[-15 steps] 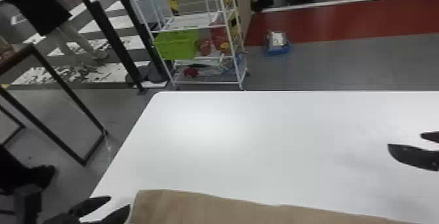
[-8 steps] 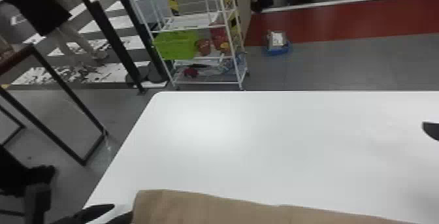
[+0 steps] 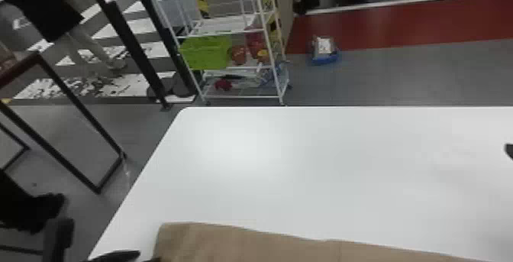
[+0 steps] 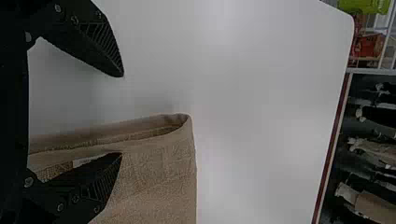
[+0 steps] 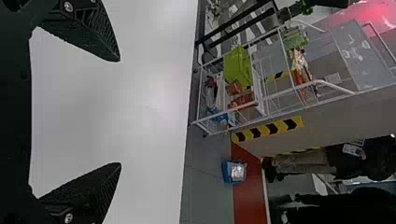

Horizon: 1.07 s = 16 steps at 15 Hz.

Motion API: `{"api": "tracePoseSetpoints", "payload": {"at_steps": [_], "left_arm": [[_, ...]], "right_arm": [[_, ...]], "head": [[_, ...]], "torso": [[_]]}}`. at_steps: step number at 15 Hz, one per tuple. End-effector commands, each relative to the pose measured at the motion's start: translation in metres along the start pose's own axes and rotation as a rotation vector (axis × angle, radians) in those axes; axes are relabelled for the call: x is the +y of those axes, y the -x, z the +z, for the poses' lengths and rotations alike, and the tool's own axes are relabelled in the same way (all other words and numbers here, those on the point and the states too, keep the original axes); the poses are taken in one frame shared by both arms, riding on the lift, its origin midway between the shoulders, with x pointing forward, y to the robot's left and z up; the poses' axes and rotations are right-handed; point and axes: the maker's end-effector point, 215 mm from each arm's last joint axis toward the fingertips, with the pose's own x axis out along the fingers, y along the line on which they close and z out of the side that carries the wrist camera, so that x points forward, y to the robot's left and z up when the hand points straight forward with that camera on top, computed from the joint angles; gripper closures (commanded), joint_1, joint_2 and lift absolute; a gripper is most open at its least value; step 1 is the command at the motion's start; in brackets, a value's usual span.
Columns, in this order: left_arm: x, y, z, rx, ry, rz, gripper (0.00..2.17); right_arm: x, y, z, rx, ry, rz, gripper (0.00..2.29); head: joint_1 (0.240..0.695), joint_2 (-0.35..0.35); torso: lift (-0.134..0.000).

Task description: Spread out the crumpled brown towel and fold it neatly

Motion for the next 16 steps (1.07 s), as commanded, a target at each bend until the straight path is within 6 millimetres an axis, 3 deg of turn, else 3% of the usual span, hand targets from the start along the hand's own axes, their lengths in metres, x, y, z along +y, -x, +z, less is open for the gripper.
{"api": "tracePoseSetpoints", "payload": {"at_steps": [1, 5, 16], "left_arm": [[-0.005, 0.000, 0.000, 0.001, 0.007, -0.016, 0.27], [-0.013, 0.017, 0.011, -0.014, 0.074, -0.059, 0.27], [-0.030, 0.002, -0.005, 0.056, 0.088, -0.108, 0.30]], "right_arm": [[0.000, 0.000, 0.000, 0.000, 0.001, -0.002, 0.08], [0.001, 0.000, -0.001, 0.001, 0.002, 0.001, 0.08], [0.006, -0.004, -0.002, 0.006, 0.005, 0.015, 0.08]], "head": [[0.695, 0.350], [0.695, 0.350], [0.695, 0.343]], "torso": [[-0.122], [-0.122], [-0.122]]}}
